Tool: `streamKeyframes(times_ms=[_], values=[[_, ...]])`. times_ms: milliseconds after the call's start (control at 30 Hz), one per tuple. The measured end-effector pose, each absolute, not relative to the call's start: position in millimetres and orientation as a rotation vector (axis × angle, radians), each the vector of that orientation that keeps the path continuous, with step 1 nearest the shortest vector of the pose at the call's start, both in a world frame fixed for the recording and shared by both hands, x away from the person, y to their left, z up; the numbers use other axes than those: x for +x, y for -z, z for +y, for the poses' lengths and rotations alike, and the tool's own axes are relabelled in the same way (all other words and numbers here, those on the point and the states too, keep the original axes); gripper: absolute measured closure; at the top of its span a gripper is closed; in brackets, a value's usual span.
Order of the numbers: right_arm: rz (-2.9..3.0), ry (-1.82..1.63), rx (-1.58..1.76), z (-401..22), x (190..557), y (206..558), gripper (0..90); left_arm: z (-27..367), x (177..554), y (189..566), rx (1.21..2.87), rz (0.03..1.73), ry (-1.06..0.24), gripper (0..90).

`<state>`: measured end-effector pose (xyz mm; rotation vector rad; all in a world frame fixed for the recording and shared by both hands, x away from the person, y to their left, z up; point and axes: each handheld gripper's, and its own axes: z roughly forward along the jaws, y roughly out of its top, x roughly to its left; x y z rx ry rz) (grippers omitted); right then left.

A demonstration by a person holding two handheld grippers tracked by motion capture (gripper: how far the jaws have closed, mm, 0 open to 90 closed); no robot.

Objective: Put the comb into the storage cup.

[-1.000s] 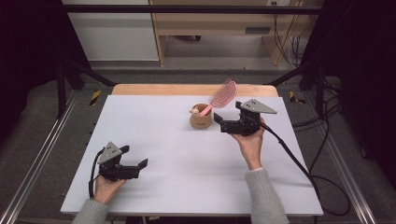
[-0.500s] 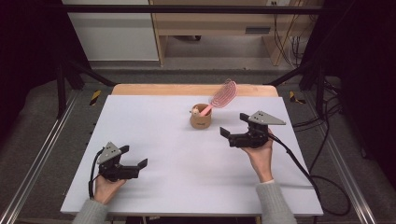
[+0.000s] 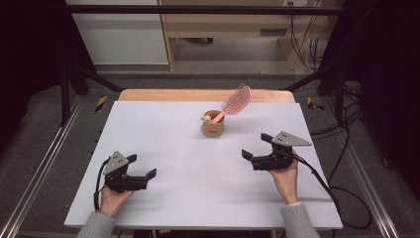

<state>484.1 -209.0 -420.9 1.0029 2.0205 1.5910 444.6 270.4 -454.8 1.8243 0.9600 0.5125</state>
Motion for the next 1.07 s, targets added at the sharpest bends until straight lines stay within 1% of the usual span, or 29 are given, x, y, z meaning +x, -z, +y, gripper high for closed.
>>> streamKeyframes(times_ms=[600,1067], values=[[2.013,-1.601,1.013,-252,466,449,0.2,270,444,455,1.826,0.955,-0.514,3.6],[2.043,-1.577,1.024,-261,463,462,0.2,270,445,455,1.83,0.953,-0.516,3.6]])
